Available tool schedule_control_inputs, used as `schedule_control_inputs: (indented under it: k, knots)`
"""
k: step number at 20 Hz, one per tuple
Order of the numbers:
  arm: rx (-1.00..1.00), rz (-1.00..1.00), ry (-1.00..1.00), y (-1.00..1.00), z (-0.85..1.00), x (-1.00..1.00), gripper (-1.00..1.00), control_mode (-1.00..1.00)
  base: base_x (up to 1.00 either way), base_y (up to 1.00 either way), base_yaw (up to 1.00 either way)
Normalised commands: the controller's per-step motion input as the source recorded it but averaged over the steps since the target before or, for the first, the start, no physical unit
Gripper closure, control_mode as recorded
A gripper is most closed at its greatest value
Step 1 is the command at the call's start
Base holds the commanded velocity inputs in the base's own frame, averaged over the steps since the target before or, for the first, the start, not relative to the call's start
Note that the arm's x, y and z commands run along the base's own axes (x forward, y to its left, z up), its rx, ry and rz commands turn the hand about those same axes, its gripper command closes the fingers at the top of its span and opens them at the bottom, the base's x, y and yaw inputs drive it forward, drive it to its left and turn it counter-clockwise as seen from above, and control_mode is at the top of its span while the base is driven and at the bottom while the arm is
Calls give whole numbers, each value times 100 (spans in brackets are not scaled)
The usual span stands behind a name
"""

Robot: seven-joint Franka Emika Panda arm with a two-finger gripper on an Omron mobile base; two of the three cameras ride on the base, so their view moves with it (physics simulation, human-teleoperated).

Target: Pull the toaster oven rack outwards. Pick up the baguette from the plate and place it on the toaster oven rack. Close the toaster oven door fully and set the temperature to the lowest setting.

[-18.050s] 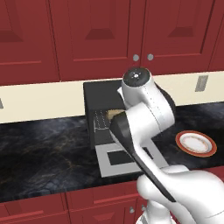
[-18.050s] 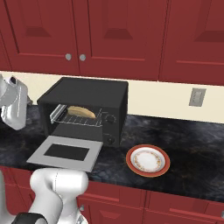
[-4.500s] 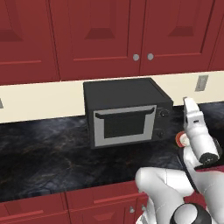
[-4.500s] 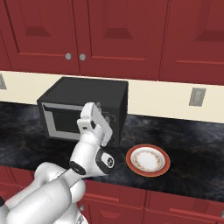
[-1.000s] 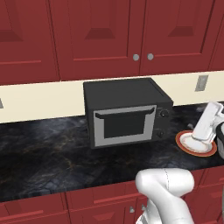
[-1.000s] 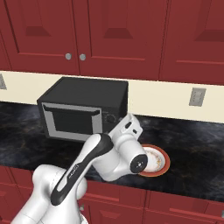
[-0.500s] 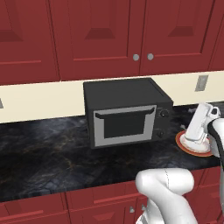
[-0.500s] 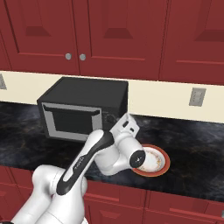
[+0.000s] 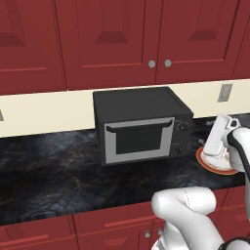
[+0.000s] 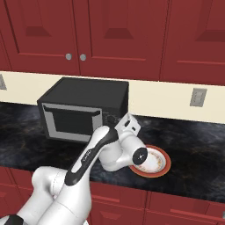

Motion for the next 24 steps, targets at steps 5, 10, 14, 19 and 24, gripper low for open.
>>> schedule_control_inputs:
  k: [5,10,14,19,24]
  knots:
    - [0,0,-8,0,-17,0,-100,-100,0,0,0]
    - [0,0,-5,14,-2,6,-100,-100,0,0,0]
    - [0,0,0,18,0,19,-100,-100,0,0,0]
    - [0,0,0,6,0,20,-100,-100,0,0,0]
    - [0,0,0,0,-1,27,-100,-100,0,0,0]
